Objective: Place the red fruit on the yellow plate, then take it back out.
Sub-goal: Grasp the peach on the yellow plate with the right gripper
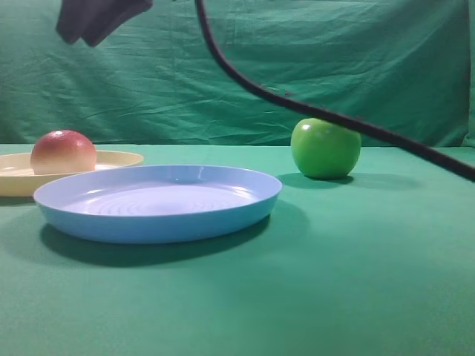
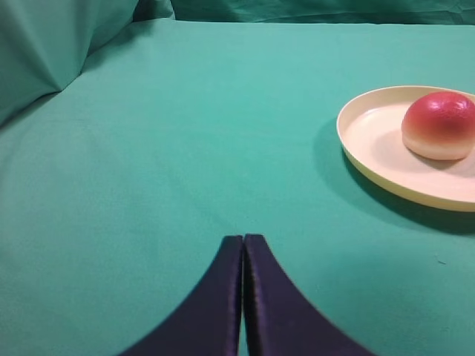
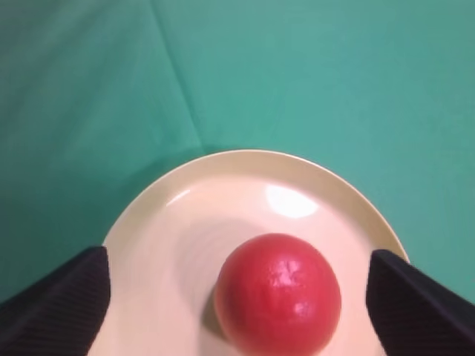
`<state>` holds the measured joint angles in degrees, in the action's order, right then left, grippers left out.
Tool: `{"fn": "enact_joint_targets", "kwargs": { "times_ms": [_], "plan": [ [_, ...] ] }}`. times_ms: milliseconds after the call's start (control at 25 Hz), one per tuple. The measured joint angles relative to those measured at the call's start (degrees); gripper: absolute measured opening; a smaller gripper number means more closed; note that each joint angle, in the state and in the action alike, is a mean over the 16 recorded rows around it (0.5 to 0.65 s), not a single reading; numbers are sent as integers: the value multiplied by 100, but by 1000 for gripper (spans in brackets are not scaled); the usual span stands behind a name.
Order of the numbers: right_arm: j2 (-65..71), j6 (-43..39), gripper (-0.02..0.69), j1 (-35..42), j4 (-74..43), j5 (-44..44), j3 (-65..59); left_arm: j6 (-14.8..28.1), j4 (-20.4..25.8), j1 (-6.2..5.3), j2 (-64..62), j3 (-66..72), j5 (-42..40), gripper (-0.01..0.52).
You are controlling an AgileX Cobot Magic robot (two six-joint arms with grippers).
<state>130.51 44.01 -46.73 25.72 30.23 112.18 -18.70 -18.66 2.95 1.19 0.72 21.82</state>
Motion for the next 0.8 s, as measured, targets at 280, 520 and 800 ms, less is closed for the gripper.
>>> {"fn": "enact_joint_targets", "kwargs": {
  "times_ms": [280,520,800],
  "plan": [
    [686,50,643,-37,64,-853,213,0,0,0,0,0,0,0],
    [990,50,616,-12,234,-1249,220,0,0,0,0,0,0,0],
    [1156,50,475,29,472,-1304,238,0,0,0,0,0,0,0]
  ]
}}
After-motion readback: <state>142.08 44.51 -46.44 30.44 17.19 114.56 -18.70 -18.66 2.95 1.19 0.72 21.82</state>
